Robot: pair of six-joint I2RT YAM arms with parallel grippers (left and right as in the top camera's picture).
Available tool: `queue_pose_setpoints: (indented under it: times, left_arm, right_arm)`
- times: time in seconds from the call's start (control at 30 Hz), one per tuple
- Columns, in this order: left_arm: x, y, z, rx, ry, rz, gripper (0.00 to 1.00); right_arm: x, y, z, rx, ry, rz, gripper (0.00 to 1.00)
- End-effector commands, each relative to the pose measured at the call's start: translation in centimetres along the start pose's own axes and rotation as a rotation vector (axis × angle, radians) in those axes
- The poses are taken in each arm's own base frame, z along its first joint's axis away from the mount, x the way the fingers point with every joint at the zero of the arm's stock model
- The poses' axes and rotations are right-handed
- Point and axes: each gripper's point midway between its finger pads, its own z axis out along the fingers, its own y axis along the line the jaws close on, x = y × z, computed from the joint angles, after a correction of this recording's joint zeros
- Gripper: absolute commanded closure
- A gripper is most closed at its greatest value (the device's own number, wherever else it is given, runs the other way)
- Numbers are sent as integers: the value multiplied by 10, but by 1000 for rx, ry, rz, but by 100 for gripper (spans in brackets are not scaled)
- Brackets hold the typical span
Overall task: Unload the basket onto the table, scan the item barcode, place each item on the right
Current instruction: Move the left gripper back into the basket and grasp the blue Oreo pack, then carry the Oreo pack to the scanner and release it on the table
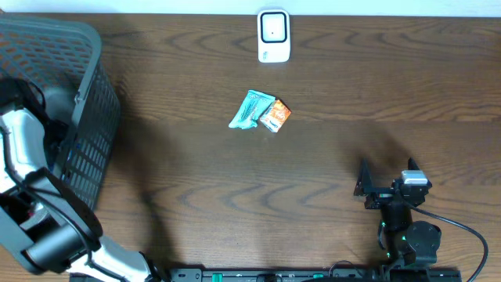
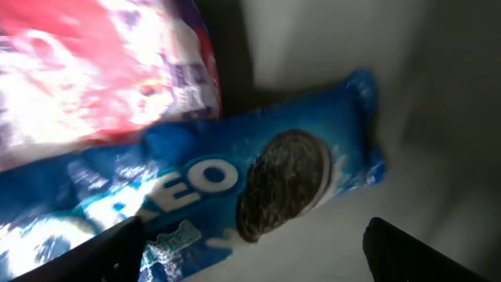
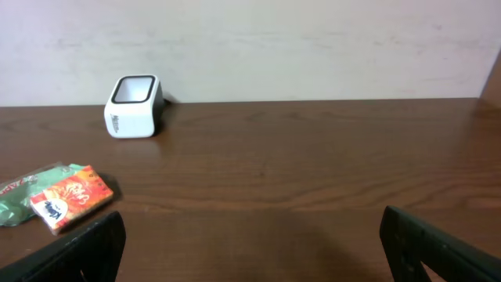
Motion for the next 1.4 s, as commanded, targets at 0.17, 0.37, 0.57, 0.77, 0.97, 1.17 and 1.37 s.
queue_pose_setpoints:
  times: [0.17, 0.37, 0.57, 0.77, 0.97, 1.17, 1.37]
  left_arm:
    - [3, 8, 41, -120, 43, 228, 10]
    - [12, 8, 64, -146, 98, 258, 50]
    - [10, 5, 68, -145, 97, 257, 92]
    - [-20, -9, 17, -45, -13, 67, 93]
    - [-40, -62, -87, 431, -180, 37, 93]
    - [-40, -74, -198, 746, -362, 35, 93]
    - [-23, -62, -279, 897, -523, 56, 92]
  right_arm:
    - [0, -3, 0, 11, 0, -10, 1]
    - [0, -3, 0, 11, 0, -10, 1]
    - [0, -3, 0, 11, 0, -10, 1]
    - [0, -3, 0, 11, 0, -10, 1]
    - [0, -3, 0, 11, 0, -10, 1]
    - [0, -3, 0, 11, 0, -10, 1]
    - [0, -3, 0, 11, 0, -10, 1]
